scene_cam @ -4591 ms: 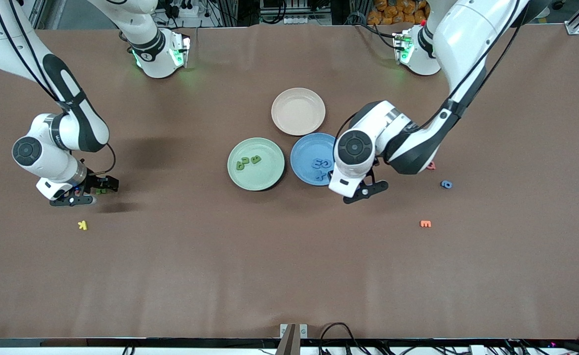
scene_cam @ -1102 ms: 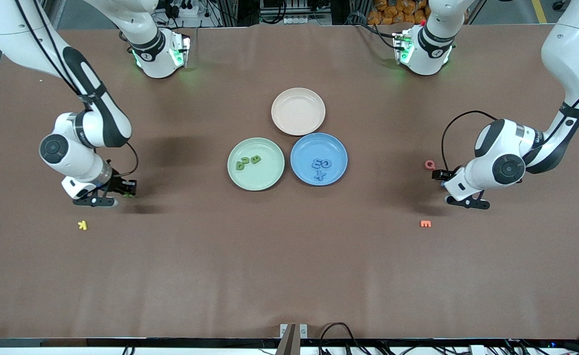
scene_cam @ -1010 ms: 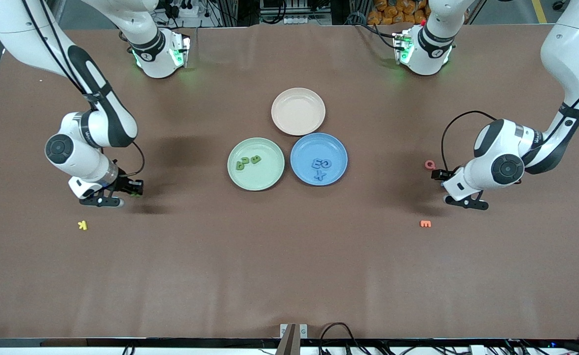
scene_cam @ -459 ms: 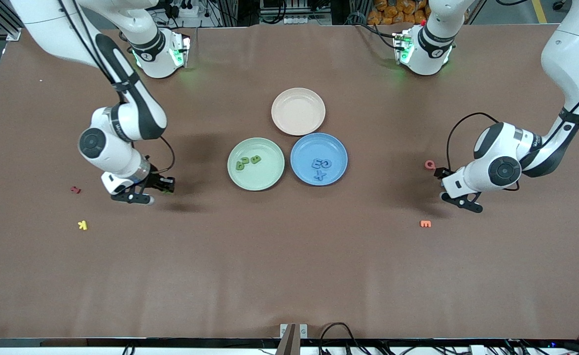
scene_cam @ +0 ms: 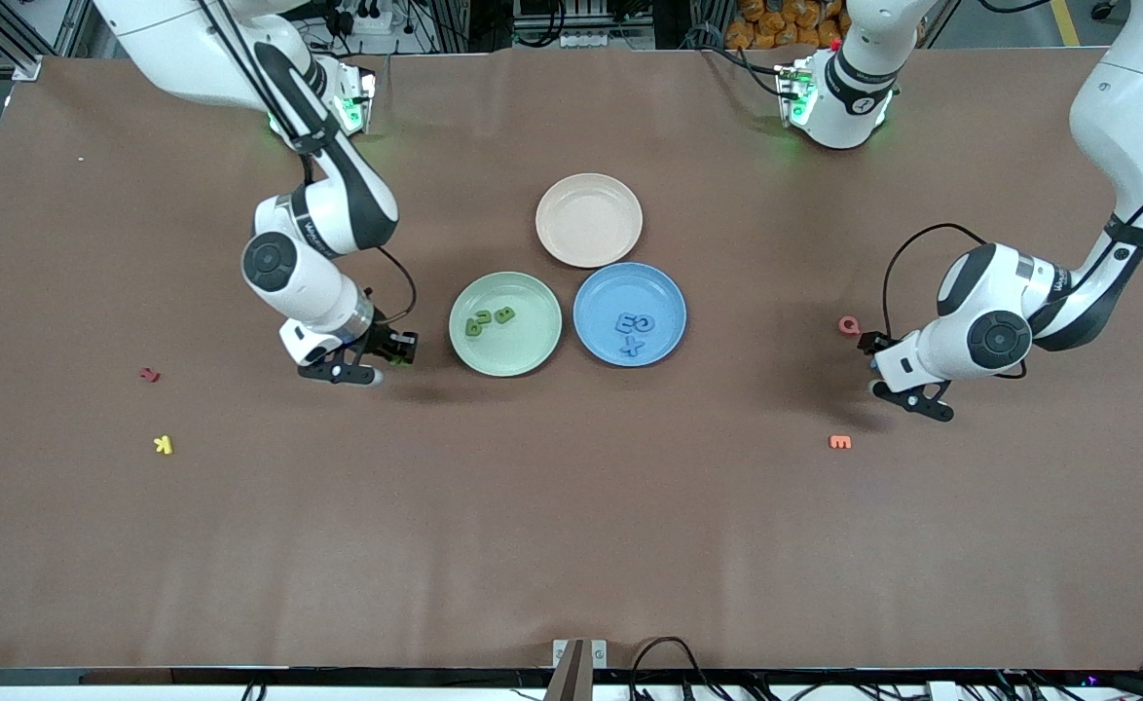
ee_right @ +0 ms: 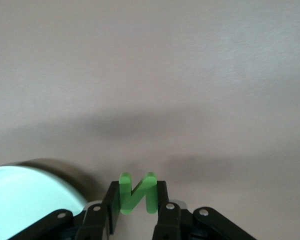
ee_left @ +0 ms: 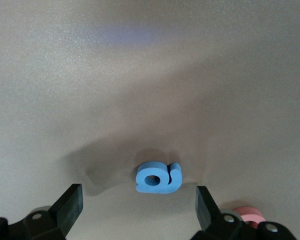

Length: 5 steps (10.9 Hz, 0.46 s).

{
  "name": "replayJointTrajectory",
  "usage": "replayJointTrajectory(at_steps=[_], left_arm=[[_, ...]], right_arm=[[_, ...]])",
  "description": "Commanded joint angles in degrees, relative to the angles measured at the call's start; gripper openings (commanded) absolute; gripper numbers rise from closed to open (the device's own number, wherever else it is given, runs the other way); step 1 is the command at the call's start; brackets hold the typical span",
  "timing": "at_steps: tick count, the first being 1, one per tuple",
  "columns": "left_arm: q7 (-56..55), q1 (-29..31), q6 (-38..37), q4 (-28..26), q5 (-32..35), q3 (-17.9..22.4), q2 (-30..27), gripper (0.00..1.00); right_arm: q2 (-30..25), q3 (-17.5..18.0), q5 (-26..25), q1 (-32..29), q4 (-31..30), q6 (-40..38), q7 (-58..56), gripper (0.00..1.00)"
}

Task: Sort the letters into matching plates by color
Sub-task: 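Carry green N to the green plate and release it with the right gripper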

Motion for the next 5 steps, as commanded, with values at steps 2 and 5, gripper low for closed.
replayJointTrajectory(at_steps=[2, 5], left_arm=[[0.8, -0.3, 0.4, 0.7, 1.7, -0.1, 0.5, 1.00], [0.8, -0.4, 0.4, 0.9, 1.7, -0.1, 0.7, 0.93]], right_arm=[[-0.9, -1.0, 1.4, 8.3, 1.6, -0.9, 8.2, 0.17], [0.8, -2.1, 1.4, 15.2, 3.6, -0.9, 14.6, 0.17]])
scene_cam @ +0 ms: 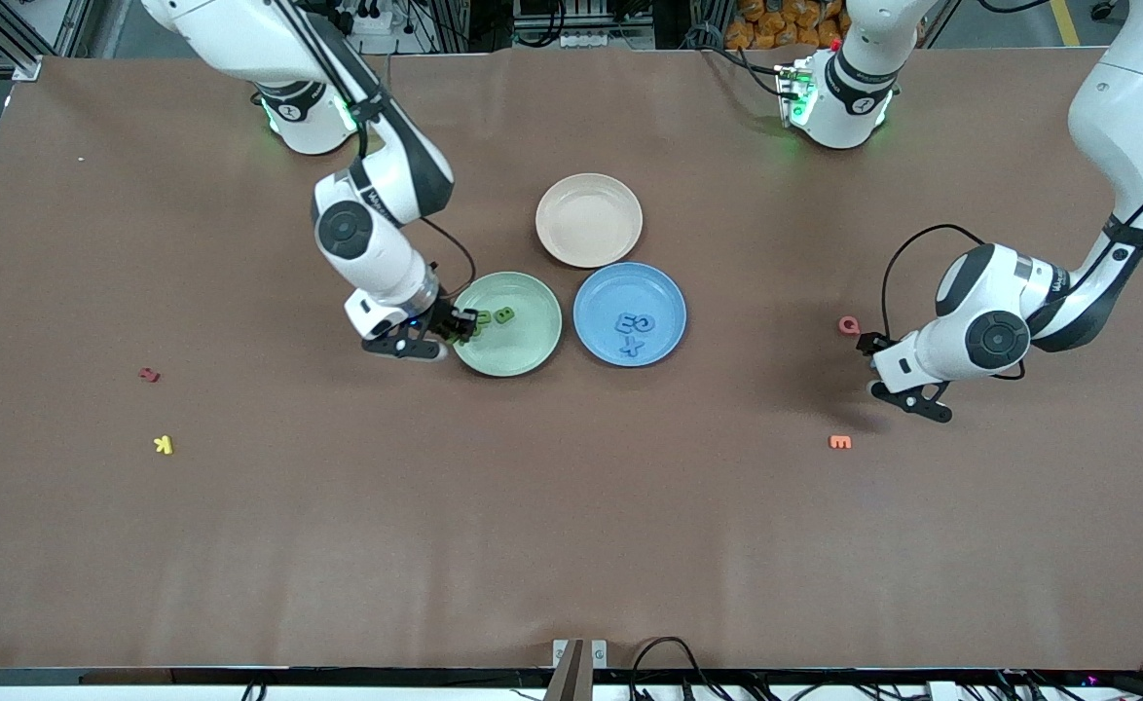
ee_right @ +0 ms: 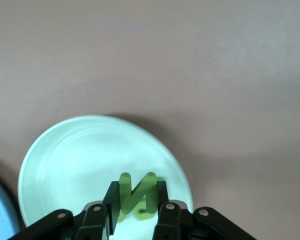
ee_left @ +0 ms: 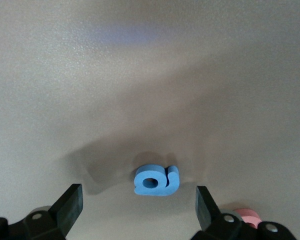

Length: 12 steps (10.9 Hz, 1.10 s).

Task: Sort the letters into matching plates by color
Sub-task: 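Carry green N to the green plate and release it with the right gripper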

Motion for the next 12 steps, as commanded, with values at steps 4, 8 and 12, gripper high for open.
replayJointTrajectory(at_steps=[4, 8, 12], left_arm=[[0.8, -0.1, 0.3, 0.6, 1.7, 0.0, 0.8, 0.77], [0.8, -0.1, 0.3, 0.7, 1.5, 0.0, 0.8, 0.70], [0.8, 0.3, 0.3, 0.6, 0.8, 0.0, 0.9, 0.64]], right_arm=[[4.0, -1.7, 1.1, 8.0, 4.6, -0.8, 9.3, 0.17], [4.1, -1.8, 1.0, 8.3, 4.6, -0.8, 9.1, 1.00], [3.5, -4.3, 0.7, 7.9, 4.6, -4.7, 8.6, 1.00]])
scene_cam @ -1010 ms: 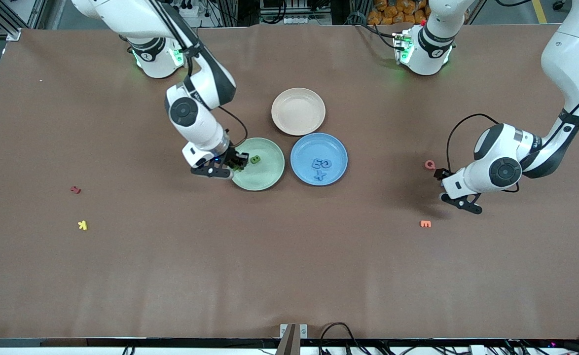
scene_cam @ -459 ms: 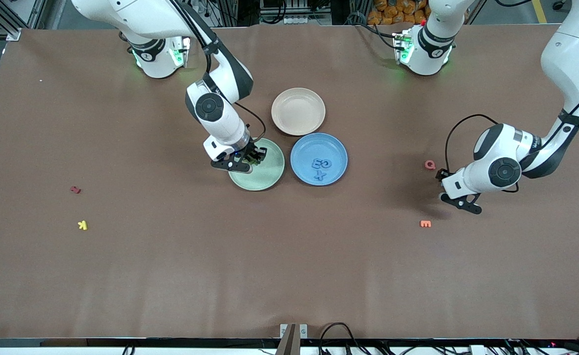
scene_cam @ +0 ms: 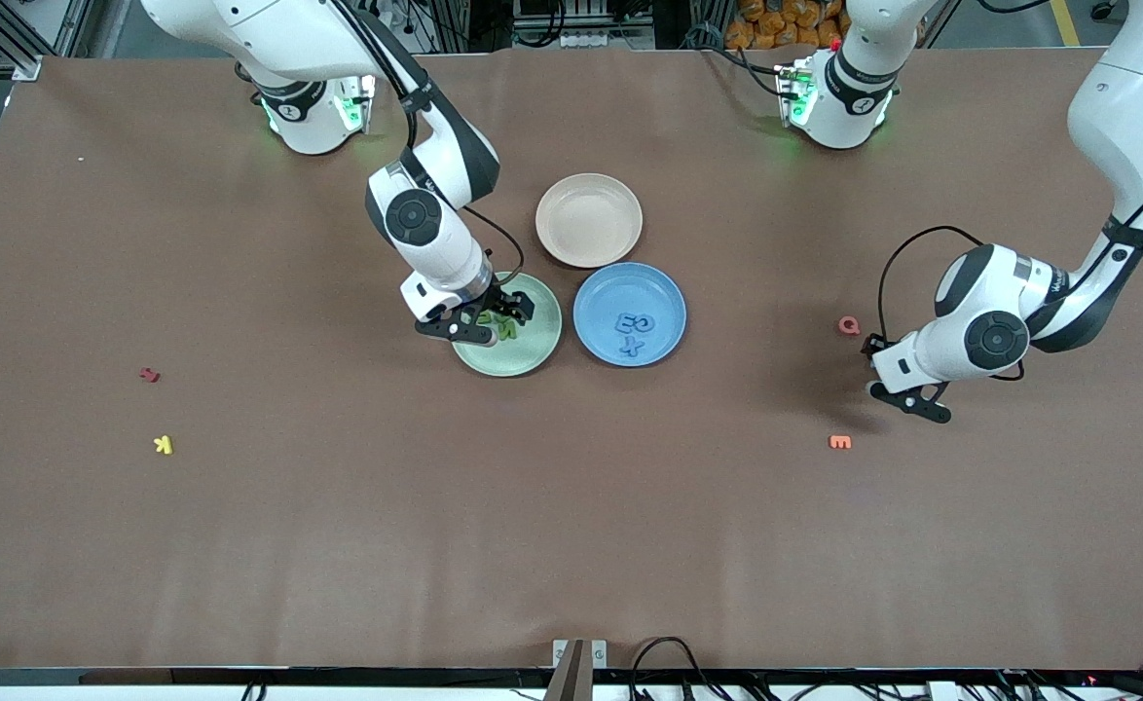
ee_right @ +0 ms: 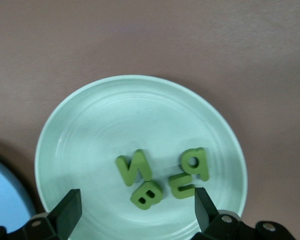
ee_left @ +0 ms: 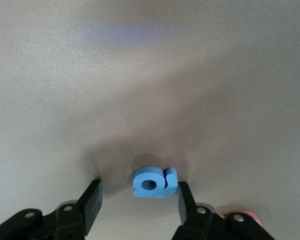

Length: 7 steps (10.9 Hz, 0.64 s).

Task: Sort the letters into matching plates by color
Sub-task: 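Carry green N to the green plate and release it with the right gripper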

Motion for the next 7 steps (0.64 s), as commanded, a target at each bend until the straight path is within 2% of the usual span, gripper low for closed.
replayJointTrajectory(at_steps=[1, 4, 6, 7], left_arm=[[0.7, 0.4, 0.3, 0.5, 0.7, 0.0, 0.8, 0.61], [0.2, 0.4, 0.3, 0.6, 0.5, 0.0, 0.8, 0.53], [-0.1, 0.4, 0.3, 0.6, 0.5, 0.0, 0.8, 0.48], [-0.1, 0.5, 0.3, 0.5, 0.5, 0.0, 0.7, 0.38]], right_arm=[[-0.6, -3.6, 0.4, 0.2, 0.6, -3.0, 0.0, 1.00], [-0.7, -9.3, -0.1, -0.9, 0.6, -3.2, -8.8, 1.00], [-0.7, -10.3, -0.1, -5.5, 0.6, -3.2, -16.3, 1.00], [-0.6, -10.4, -0.1, -8.6, 0.6, -3.4, -19.2, 1.00]])
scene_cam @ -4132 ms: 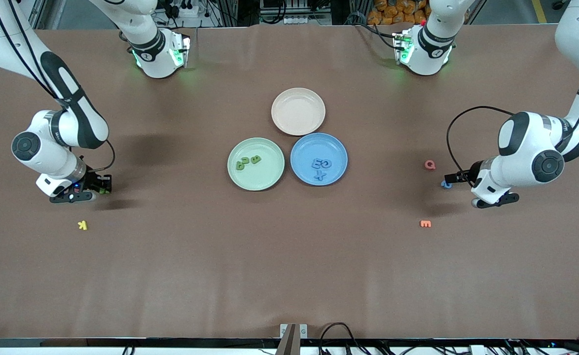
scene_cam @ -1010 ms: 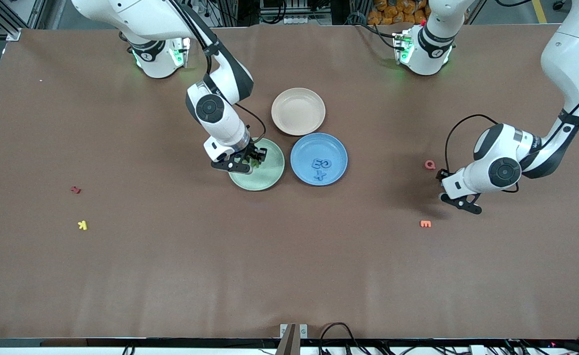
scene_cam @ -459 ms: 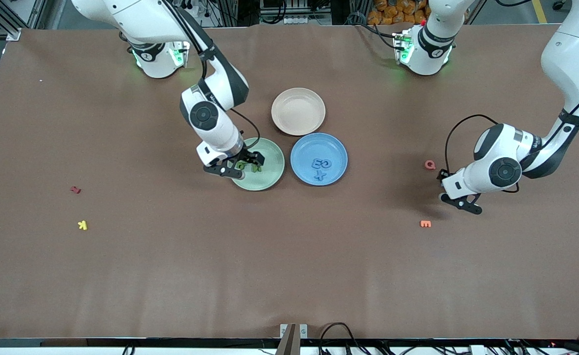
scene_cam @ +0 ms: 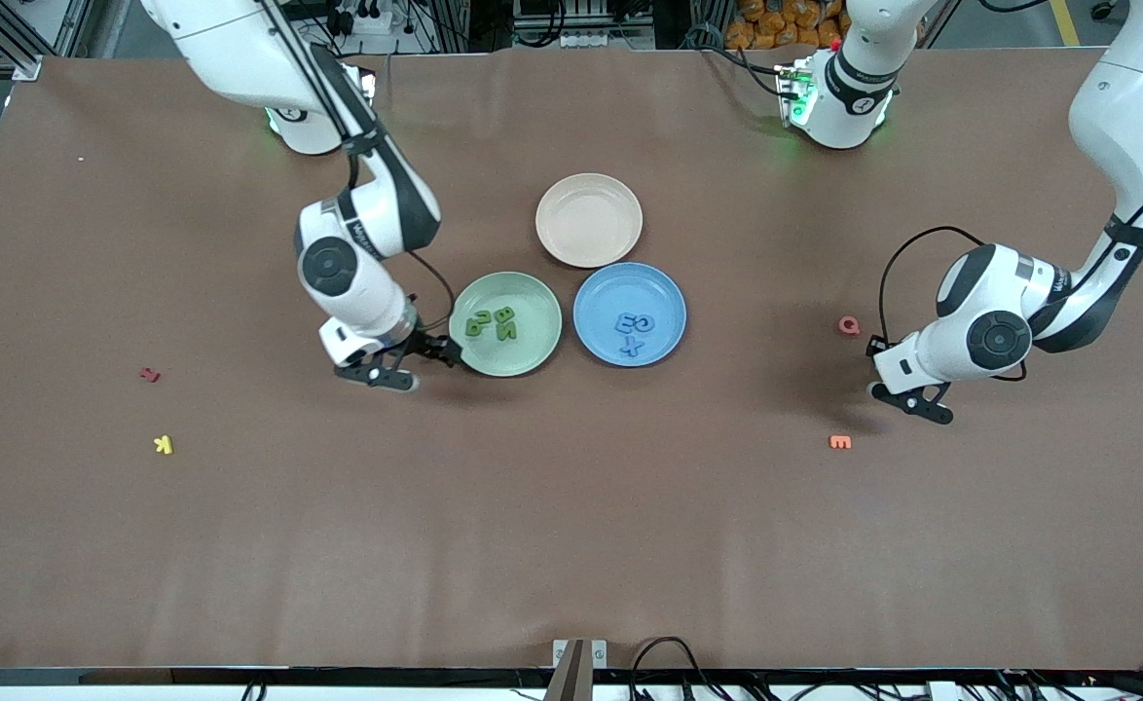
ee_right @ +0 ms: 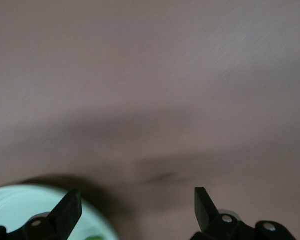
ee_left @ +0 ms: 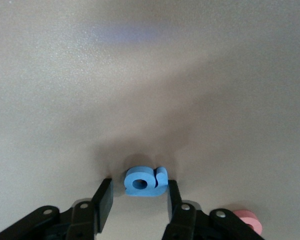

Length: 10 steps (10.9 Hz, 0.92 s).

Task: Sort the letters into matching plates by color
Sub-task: 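Withdraw the right gripper while the left gripper grasps blue a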

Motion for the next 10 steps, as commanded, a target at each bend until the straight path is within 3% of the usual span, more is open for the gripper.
replayJointTrajectory(at_steps=[1, 3, 4, 8, 10], left_arm=[[0.0, 0.5, 0.4, 0.4, 0.5, 0.2, 0.7, 0.33], [-0.1, 0.6, 0.4, 0.4, 0.5, 0.1, 0.6, 0.15], [-0.1, 0.5, 0.4, 0.4, 0.5, 0.1, 0.7, 0.12], [0.6, 0.5, 0.0, 1.7, 0.3, -0.3, -0.2, 0.03], [-0.1, 0.2, -1.5, 2.7, -6.1, -2.4, -1.7, 0.01]], right_arm=[[-0.5, 0.1, -0.1, -9.1, 0.0, -1.5, -10.5, 1.00], [-0.4, -2.4, -0.3, -12.8, 0.1, -1.6, -17.0, 1.00], [-0.1, -2.6, -0.4, -15.6, 0.1, -1.6, -20.3, 1.00], [0.1, -3.2, -5.6, -23.1, 0.3, -1.6, -27.5, 1.00], [0.2, -3.4, -7.3, -25.3, 0.3, -1.6, -30.0, 1.00]])
